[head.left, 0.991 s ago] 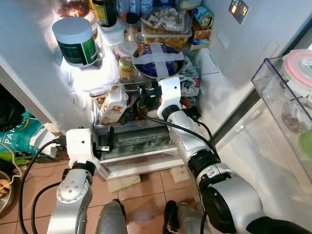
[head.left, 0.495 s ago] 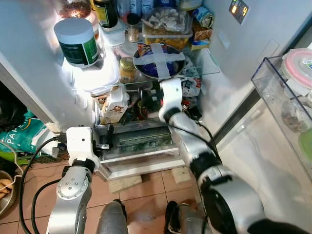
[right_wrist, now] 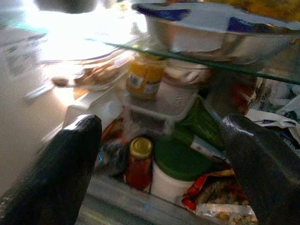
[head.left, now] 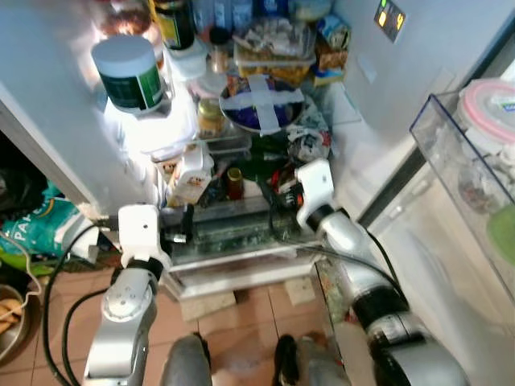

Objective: Restocking fridge

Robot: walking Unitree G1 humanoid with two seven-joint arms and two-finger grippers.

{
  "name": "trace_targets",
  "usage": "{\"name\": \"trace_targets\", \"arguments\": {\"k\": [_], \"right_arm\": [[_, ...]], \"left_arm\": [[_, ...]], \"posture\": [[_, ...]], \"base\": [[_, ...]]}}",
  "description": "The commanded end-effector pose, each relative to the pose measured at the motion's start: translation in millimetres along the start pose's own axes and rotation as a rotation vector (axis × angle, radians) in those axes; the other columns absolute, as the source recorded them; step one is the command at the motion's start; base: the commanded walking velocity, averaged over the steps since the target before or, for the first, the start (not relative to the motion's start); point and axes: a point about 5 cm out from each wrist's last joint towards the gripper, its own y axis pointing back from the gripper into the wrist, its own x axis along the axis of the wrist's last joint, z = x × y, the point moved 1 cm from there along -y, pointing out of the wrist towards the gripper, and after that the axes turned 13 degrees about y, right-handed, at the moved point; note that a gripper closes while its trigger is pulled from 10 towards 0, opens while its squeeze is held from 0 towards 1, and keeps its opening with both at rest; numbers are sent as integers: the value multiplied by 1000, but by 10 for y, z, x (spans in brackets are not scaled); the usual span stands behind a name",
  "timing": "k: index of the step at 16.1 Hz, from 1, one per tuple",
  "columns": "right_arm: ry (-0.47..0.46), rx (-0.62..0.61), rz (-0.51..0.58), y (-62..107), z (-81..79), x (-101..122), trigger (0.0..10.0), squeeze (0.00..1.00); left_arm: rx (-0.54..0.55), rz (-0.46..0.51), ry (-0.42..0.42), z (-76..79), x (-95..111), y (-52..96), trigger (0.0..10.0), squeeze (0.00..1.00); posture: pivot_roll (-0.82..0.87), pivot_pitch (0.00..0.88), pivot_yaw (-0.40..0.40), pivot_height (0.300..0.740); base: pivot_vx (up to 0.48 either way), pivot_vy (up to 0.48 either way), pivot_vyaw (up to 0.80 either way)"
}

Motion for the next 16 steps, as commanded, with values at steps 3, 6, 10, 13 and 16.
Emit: {"name": "trace_targets", "arguments": {"k": [3, 6, 10, 13, 16], "right_arm": [[-22, -45, -69, 379, -2, -144, 10000, 0], [-41, -195, -138, 467, 43, -211, 10000, 0], [-8, -331, -142, 368, 58, -110, 10000, 0], [-103, -312, -170, 412, 120, -168, 10000, 0], [-123, -312, -211, 422, 119, -238, 10000, 0]], "left_arm": [[-14, -14, -20, 2, -83, -70, 10000, 0], [-20, 7, -8, 56, -67, -166, 10000, 0], [-29, 29, 1, 83, -74, -224, 10000, 0], [-22, 51, 24, 103, -84, -257, 10000, 0], [-13, 50, 38, 105, -98, -266, 10000, 0]], "posture": [[106, 32, -6, 740], [93, 12, -13, 740], [79, 0, -24, 740], [74, 0, -44, 740], [73, 0, -50, 740]], "base": [[-187, 0, 0], [-277, 0, 0], [-68, 0, 0], [0, 0, 0], [0, 0, 0]]}}
